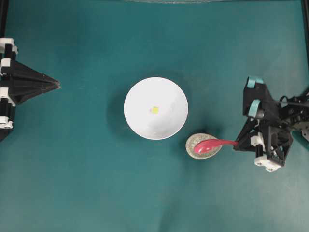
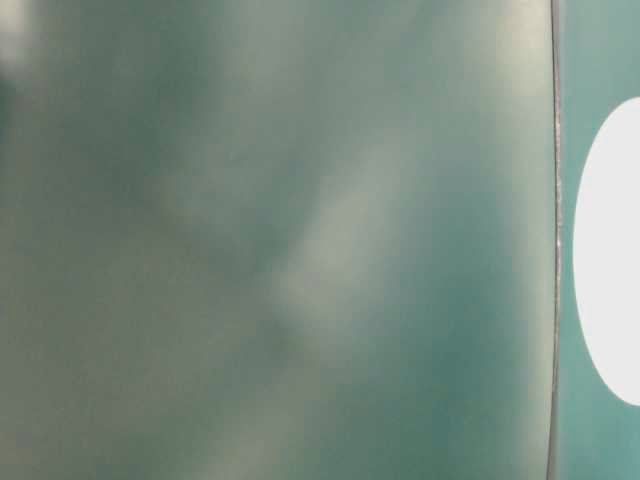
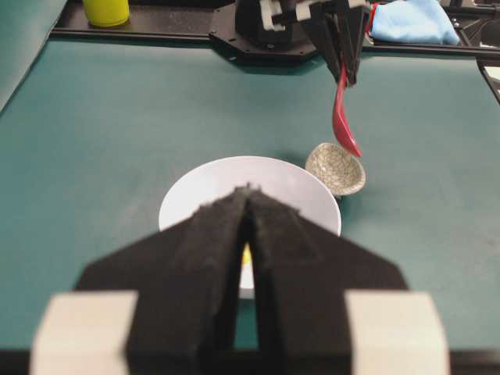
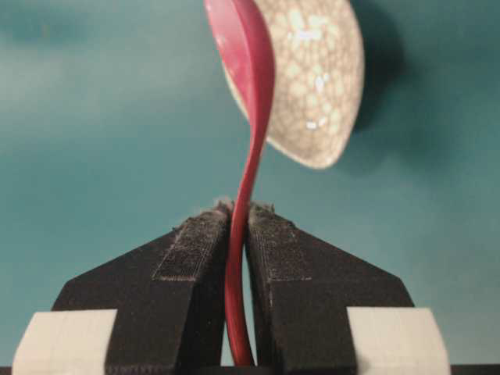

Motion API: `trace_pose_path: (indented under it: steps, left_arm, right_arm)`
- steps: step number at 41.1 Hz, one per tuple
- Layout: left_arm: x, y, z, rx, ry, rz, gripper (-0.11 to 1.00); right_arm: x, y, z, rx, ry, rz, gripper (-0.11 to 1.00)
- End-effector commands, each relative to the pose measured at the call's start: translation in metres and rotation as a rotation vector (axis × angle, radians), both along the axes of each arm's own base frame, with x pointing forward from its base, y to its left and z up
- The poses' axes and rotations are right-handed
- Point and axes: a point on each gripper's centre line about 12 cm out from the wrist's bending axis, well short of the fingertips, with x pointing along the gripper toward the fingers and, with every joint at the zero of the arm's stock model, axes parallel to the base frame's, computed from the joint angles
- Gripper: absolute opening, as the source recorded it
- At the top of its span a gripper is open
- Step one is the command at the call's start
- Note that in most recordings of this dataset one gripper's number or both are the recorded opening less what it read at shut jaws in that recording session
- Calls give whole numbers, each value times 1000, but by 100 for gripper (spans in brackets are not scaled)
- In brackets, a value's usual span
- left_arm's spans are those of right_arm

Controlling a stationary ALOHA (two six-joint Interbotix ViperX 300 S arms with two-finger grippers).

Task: Scoop the yellow hexagonal prism block from the bowl with a spoon using the right arm.
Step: 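Lower the spoon into the spoon rest and open the right gripper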

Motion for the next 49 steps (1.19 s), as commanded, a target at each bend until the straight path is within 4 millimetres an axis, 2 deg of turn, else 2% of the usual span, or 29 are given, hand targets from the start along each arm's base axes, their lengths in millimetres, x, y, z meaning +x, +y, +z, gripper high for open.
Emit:
trace_pose_path:
  steps: [1,12,24,31,40,49]
  left_arm:
    - [2,0,10,1,-29,-2,0]
    - [2,0,11,0,-31,-2,0]
    - [2,0,11,0,-31,-2,0]
    - [2,0,11,0,-31,-2,0]
    - [2,0,10,0,-29,-2,0]
    - [2,0,11,0,-32,-2,0]
  right_arm:
    - [3,1,-3,-4,-1,1,12]
    - [8,-1,-17,-44,17,6,12]
    - [10,-1,-17,-58,-4,7,16]
    - [11,-1,-16,-57,-4,6,26]
    - [11,-1,-16,-58,-4,8,47]
    - [11,-3,-15,-102,-19,44,57]
